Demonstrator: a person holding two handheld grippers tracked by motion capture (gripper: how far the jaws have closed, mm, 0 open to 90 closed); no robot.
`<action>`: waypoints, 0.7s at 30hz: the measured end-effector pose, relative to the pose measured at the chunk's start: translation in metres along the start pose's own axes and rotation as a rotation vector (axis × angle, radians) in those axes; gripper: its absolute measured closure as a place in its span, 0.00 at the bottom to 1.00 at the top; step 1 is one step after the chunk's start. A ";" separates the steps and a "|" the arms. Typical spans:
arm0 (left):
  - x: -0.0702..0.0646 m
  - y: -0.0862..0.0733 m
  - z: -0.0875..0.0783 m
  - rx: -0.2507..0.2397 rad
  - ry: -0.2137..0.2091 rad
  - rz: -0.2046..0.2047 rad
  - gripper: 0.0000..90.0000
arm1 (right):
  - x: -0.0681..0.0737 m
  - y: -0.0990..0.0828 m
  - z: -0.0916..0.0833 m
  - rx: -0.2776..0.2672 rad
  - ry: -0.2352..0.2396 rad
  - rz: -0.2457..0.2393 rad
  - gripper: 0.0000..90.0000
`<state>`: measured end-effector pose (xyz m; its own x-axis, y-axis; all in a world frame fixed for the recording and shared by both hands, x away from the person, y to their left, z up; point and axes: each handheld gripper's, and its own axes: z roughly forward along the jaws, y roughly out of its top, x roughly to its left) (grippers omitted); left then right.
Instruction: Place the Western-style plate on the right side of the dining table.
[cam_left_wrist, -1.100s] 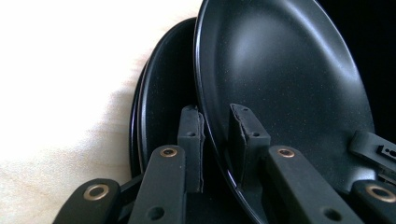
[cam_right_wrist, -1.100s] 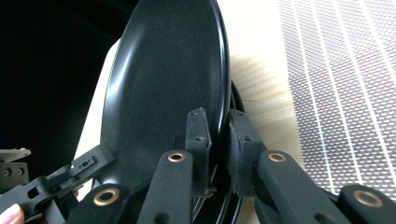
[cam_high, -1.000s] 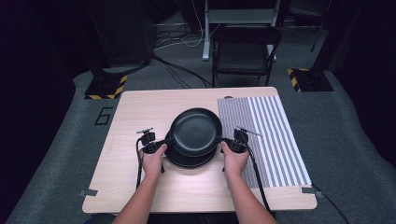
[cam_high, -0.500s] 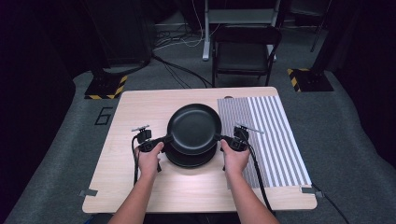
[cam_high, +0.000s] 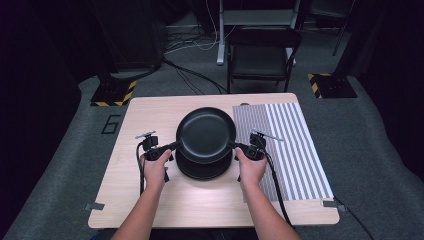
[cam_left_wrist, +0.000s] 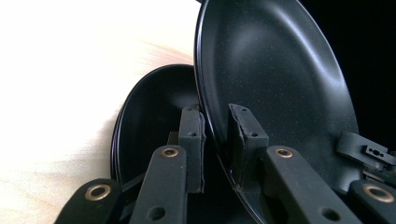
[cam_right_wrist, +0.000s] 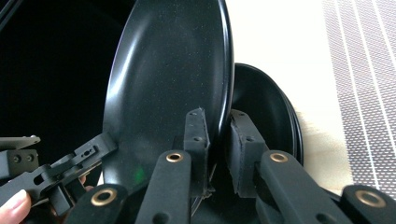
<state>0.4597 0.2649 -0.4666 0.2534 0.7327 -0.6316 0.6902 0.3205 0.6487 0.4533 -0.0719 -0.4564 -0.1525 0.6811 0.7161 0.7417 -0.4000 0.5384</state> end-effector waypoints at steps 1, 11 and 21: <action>0.000 0.000 0.000 0.002 -0.001 0.000 0.85 | 0.000 0.000 -0.001 -0.002 0.002 -0.004 0.87; -0.007 0.006 -0.005 -0.013 -0.015 0.006 0.85 | 0.009 0.005 -0.009 -0.015 0.024 -0.026 0.87; -0.021 0.011 -0.007 -0.018 -0.037 0.028 0.85 | 0.010 0.011 -0.020 -0.033 0.041 -0.009 0.87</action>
<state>0.4574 0.2571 -0.4438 0.2976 0.7188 -0.6283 0.6704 0.3112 0.6736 0.4470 -0.0822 -0.4342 -0.1867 0.6594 0.7282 0.7180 -0.4144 0.5593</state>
